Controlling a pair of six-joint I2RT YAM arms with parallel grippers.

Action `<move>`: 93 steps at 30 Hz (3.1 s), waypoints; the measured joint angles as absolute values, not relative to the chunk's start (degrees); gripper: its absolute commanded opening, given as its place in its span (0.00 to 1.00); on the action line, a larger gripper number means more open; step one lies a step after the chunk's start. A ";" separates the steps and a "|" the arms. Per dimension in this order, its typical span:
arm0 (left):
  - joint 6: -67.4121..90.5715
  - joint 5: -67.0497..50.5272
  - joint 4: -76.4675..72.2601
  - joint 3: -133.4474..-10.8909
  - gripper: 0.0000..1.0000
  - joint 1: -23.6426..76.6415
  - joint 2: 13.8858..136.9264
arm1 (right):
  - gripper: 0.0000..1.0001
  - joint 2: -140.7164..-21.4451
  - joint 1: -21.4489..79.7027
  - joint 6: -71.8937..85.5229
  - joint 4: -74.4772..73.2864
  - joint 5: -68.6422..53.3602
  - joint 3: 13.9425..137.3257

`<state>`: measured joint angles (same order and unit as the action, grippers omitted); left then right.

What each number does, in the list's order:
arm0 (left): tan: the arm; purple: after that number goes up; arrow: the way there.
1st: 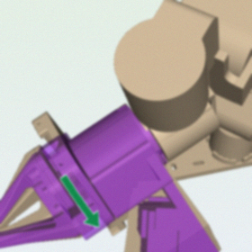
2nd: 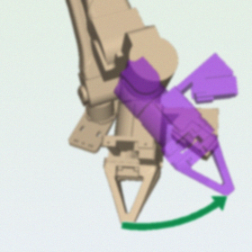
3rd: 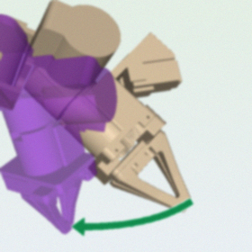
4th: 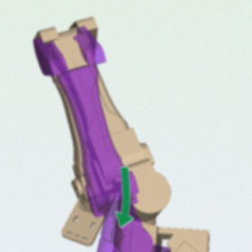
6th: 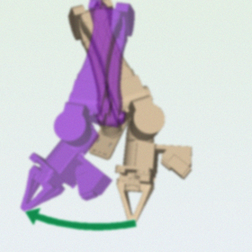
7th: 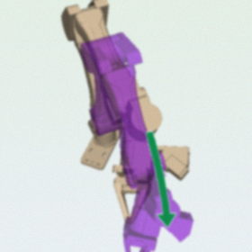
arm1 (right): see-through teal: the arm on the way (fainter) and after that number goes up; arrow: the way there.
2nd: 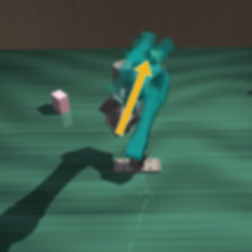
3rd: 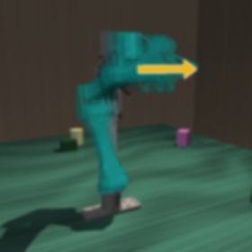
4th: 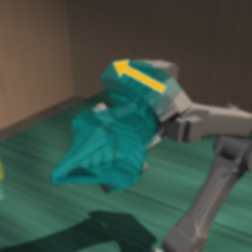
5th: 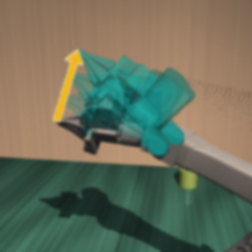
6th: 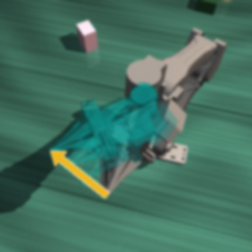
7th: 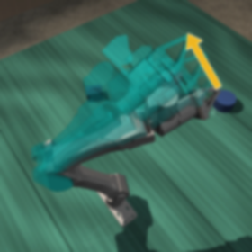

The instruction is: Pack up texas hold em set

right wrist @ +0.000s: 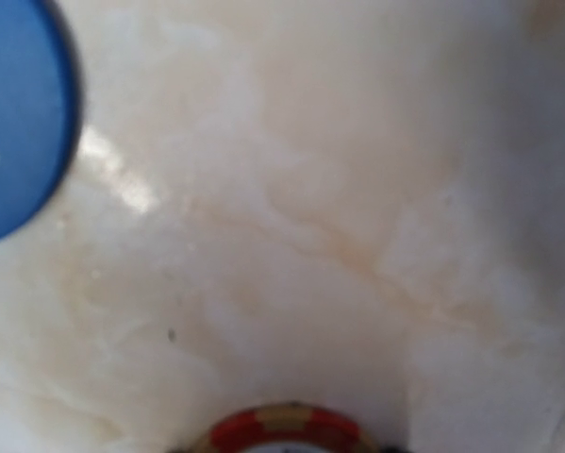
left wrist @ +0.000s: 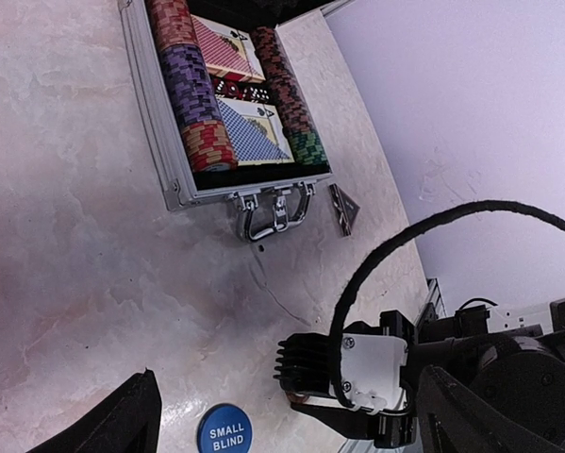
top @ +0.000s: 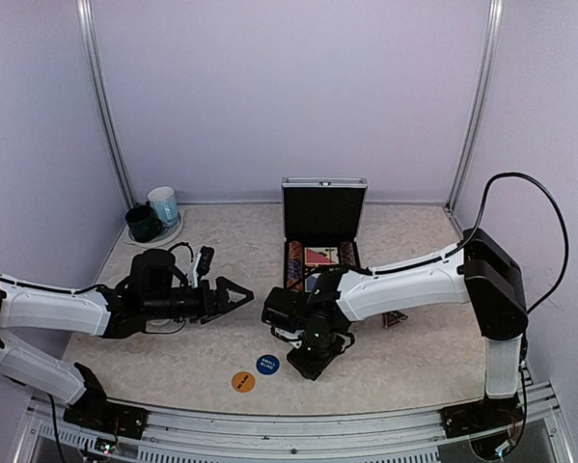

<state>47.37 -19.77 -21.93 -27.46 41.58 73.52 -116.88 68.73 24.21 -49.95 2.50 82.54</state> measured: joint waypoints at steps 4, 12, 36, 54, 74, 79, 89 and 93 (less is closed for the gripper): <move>47.53 -19.42 -21.93 -27.46 0.93 42.04 73.52 | 0.45 -116.27 68.42 24.80 -49.08 3.68 81.87; 47.70 -19.14 -21.98 -27.46 0.93 42.44 73.52 | 0.44 -112.16 65.84 25.67 -45.58 5.54 78.89; 48.53 -22.87 -25.61 -33.98 0.92 42.78 81.95 | 0.44 -100.71 56.49 22.68 -36.95 5.61 79.18; 52.62 -33.01 -34.09 -42.33 0.84 42.68 96.07 | 0.44 -100.68 59.13 17.47 -36.60 3.77 79.22; 54.13 -37.52 -36.10 -45.21 0.77 45.08 100.75 | 0.44 -101.49 61.52 15.86 -38.26 3.73 80.31; 53.10 -37.52 -34.00 -46.44 0.73 45.80 101.45 | 0.44 -102.26 61.78 15.86 -39.40 4.14 80.97; 51.99 -37.47 -31.46 -46.46 0.62 46.24 102.08 | 0.45 -102.87 62.39 15.64 -40.58 5.41 81.60; 51.70 -37.21 -30.15 -46.63 0.61 46.37 102.10 | 0.45 -103.33 62.41 15.62 -40.93 5.85 81.84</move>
